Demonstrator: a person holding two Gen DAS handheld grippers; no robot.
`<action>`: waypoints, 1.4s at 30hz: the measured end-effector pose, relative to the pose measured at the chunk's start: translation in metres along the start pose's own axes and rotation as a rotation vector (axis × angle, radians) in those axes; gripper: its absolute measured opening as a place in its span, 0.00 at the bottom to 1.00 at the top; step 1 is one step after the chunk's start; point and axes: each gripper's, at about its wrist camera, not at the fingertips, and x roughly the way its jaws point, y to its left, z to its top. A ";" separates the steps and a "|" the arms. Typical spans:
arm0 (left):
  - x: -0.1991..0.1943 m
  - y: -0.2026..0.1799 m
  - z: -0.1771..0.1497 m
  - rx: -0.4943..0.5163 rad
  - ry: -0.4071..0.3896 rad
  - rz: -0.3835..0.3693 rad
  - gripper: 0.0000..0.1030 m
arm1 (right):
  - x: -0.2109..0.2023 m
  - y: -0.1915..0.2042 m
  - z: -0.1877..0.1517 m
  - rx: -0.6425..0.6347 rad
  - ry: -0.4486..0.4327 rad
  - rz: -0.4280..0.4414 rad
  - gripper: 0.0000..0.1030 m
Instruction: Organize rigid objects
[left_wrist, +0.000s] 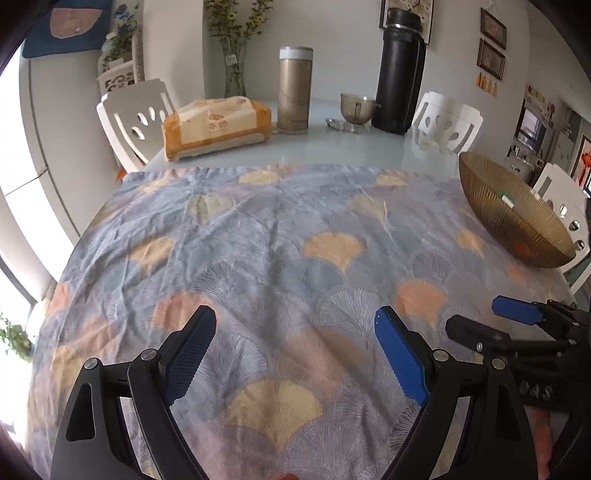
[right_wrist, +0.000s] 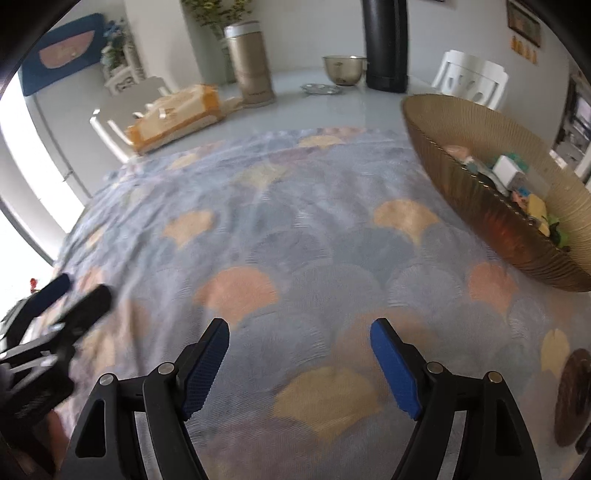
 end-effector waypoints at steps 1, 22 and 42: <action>0.002 -0.002 0.000 0.007 0.003 0.013 0.85 | -0.001 0.004 -0.001 -0.013 0.001 0.007 0.75; 0.002 -0.006 -0.001 0.037 -0.005 0.079 0.85 | -0.006 0.033 -0.011 -0.151 -0.033 -0.063 0.76; -0.006 0.010 0.004 -0.018 -0.074 0.155 0.85 | -0.007 0.034 -0.012 -0.155 -0.031 -0.043 0.76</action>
